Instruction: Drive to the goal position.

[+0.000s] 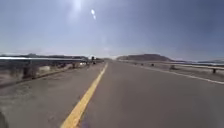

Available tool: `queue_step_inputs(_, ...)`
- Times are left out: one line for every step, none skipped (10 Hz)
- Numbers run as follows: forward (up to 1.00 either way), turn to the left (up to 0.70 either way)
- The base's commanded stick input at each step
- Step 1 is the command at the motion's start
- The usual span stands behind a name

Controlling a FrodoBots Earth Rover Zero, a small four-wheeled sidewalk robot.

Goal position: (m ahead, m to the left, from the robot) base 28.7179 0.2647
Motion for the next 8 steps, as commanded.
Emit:
queue_step_inputs(0.85,0.0)
queue_step_inputs(0.85,0.0)
queue_step_inputs(0.85,0.0)
queue_step_inputs(0.85,0.16)
queue_step_inputs(0.85,0.33)
queue_step_inputs(0.85,0.34)
queue_step_inputs(0.85,0.34)
queue_step_inputs(0.85,0.0)
